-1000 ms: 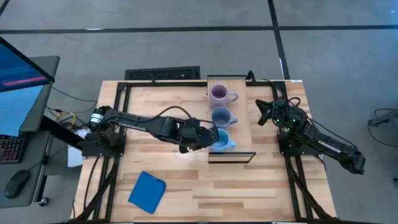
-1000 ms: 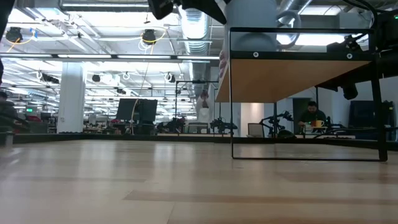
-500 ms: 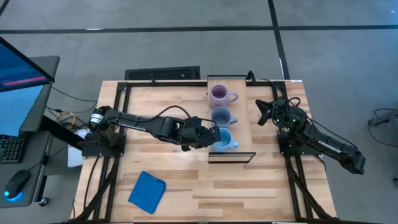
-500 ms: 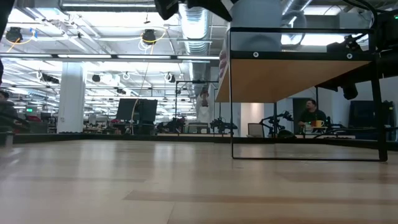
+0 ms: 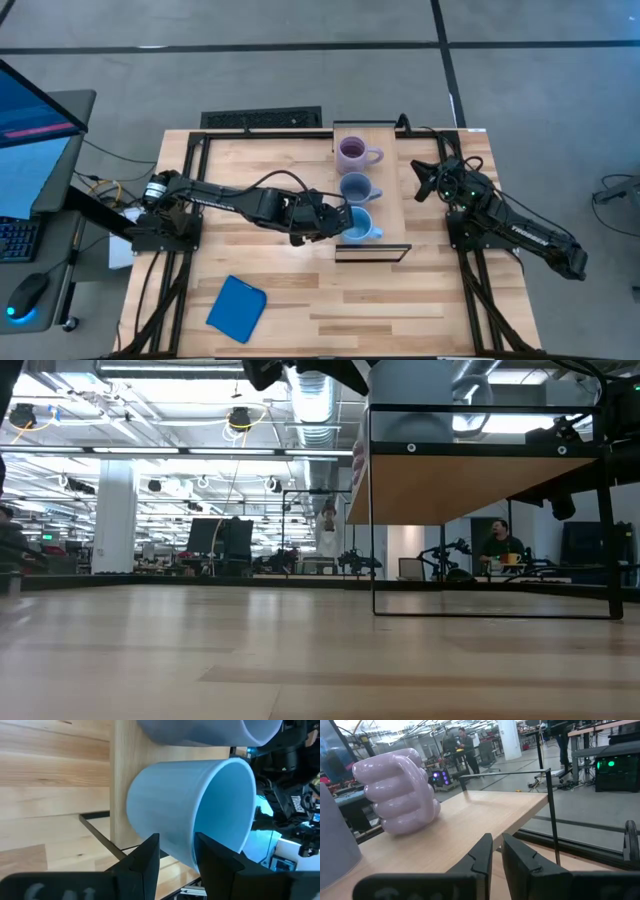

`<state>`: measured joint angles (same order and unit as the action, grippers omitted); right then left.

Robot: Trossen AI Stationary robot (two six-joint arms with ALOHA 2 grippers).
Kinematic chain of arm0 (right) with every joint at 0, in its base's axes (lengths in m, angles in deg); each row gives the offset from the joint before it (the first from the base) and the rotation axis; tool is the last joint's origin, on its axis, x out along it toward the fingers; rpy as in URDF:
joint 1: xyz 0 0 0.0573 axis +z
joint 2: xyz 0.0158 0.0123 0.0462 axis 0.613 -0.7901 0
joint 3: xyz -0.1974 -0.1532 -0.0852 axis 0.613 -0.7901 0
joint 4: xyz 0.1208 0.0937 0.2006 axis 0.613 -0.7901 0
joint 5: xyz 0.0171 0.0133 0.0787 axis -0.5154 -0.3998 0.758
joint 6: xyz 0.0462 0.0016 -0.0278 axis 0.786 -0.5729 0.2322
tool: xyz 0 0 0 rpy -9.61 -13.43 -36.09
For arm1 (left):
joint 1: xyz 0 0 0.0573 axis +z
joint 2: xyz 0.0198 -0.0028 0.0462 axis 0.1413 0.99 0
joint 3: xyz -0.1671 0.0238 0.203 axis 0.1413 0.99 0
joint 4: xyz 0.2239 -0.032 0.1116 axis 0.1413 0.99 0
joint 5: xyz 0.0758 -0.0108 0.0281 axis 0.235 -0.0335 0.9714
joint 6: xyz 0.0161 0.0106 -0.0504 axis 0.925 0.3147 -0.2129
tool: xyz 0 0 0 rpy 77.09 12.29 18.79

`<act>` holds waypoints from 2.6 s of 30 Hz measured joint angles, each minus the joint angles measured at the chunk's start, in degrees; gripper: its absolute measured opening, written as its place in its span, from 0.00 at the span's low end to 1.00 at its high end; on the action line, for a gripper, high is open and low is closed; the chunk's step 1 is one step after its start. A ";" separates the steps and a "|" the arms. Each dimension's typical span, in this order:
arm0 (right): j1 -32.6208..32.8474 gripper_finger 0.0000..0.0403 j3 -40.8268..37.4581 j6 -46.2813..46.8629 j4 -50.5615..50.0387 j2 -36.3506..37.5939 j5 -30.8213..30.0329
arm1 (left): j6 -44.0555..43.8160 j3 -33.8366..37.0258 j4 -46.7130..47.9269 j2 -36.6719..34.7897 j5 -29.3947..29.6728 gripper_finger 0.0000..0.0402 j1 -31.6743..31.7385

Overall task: Stack small to large cups/mugs on shelf
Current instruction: Put the light blue mug on the shelf

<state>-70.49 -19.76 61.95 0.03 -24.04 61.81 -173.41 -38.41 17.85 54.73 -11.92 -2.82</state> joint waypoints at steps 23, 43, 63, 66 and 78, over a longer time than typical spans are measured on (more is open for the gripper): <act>0.00 0.16 0.00 0.00 0.00 0.00 0.00 | -2.25 0.00 -1.84 0.00 -2.10 0.28 -0.70; -0.02 0.16 0.00 0.01 0.00 -0.01 0.01 | -4.55 -0.02 -3.99 0.00 -3.58 0.28 -1.27; -0.02 0.16 0.00 0.02 0.00 -0.01 0.02 | -4.37 -0.04 -3.20 -0.09 -0.89 0.28 -0.92; 0.00 0.16 0.00 0.02 0.00 0.00 0.02 | -5.34 -0.04 -2.20 -0.09 -2.21 0.28 -0.92; -0.01 0.16 0.00 0.02 0.00 0.00 0.02 | -6.45 -0.02 -3.57 -0.02 -3.64 0.28 -1.01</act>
<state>-70.50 -19.76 61.98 0.03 -24.04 61.83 -179.86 -38.43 14.28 54.70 -15.56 -3.82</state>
